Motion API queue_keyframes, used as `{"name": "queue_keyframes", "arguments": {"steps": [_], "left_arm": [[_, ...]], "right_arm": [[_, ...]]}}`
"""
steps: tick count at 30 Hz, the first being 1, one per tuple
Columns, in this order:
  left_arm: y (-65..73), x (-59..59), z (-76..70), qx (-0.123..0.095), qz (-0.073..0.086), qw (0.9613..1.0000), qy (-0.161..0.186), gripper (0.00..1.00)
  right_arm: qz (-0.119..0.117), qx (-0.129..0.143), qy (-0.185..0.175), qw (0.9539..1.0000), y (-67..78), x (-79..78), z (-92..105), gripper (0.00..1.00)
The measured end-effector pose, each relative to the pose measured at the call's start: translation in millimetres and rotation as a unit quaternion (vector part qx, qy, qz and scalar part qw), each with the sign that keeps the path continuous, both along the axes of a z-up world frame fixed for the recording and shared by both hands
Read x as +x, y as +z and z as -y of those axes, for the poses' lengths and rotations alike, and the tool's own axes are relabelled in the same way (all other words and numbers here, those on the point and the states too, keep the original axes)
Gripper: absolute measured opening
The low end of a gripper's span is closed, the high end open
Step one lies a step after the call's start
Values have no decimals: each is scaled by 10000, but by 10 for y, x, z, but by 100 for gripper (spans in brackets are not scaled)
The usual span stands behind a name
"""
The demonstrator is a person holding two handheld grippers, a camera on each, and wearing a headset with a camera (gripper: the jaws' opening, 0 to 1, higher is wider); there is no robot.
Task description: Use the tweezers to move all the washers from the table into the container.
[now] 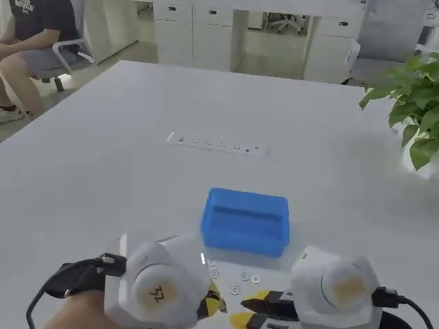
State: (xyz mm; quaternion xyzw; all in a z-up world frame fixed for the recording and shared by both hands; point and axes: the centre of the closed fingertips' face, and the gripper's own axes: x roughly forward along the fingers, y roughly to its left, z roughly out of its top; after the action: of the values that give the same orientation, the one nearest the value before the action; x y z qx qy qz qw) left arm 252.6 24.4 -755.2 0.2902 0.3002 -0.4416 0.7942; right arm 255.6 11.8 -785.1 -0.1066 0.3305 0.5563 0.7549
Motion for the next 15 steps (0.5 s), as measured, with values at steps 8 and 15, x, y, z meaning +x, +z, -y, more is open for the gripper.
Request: {"name": "queue_keyframes", "arguments": {"steps": [8, 15], "left_arm": [[191, 280, -93, 34, 90, 9987, 503, 0], [140, 496, -104, 250, 71, 9983, 525, 0]], "right_arm": [[-239, 422, -306, 9984, 58, 186, 62, 12], [-560, 580, -477, 9956, -23, 96, 290, 11]]}}
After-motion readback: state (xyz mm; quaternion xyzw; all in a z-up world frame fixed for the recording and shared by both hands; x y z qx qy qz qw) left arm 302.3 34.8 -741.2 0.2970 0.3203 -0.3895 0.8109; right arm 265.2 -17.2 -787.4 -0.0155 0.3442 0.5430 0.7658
